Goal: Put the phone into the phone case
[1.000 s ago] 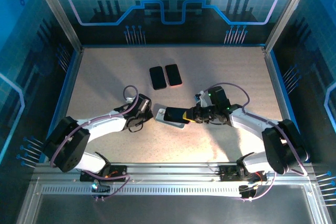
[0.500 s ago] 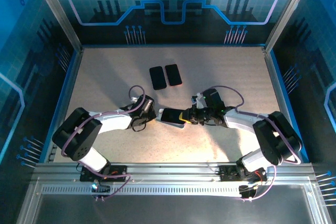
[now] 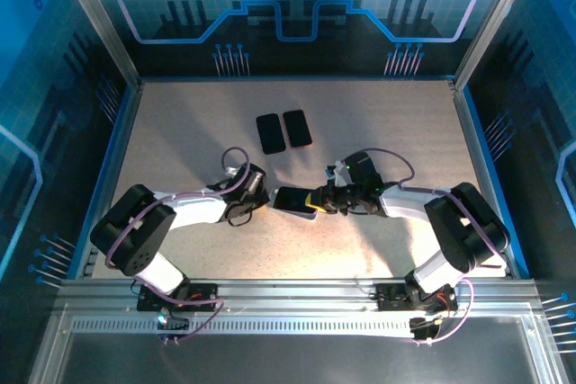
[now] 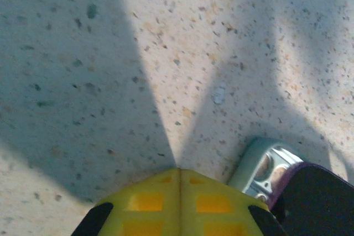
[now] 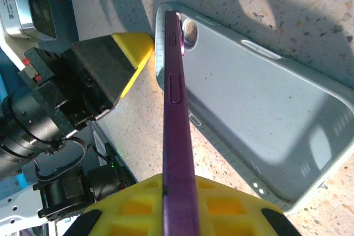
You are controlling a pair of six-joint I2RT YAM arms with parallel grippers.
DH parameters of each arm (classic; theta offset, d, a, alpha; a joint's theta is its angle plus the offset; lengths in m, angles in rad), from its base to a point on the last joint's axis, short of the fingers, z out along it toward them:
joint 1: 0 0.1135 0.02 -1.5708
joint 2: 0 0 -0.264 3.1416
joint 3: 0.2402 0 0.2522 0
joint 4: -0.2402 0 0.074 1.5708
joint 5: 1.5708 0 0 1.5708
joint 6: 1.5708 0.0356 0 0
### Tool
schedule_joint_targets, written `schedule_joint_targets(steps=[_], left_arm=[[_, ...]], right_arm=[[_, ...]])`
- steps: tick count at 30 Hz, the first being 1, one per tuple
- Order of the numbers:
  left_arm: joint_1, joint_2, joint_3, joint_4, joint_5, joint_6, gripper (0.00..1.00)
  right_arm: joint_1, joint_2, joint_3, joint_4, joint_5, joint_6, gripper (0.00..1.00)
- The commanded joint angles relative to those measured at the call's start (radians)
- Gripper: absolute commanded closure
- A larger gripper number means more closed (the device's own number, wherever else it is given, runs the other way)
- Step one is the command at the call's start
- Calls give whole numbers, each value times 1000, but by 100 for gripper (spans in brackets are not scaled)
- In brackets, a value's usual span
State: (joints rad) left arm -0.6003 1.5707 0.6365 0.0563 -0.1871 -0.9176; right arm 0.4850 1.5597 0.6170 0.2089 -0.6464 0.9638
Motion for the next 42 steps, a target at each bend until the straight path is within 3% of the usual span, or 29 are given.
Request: schedule_joint_targets(steps=[1,14,25,42], left_arm=[[-49,-14,-26,7,49,-41,100],[-85,-64,-54,2,28,-91,100],[-84,-88,-48,-34,-23,-55,100],[-68,-10,-5,-9,-55,2,100]], right_arm=[[3,18,37,-32,-28,-30,100],[-34,69,81,-109,-105,-104,100],[-57,41,195,-420,-103,-277,100],[-65,184,217,-419,-131,-252,100]])
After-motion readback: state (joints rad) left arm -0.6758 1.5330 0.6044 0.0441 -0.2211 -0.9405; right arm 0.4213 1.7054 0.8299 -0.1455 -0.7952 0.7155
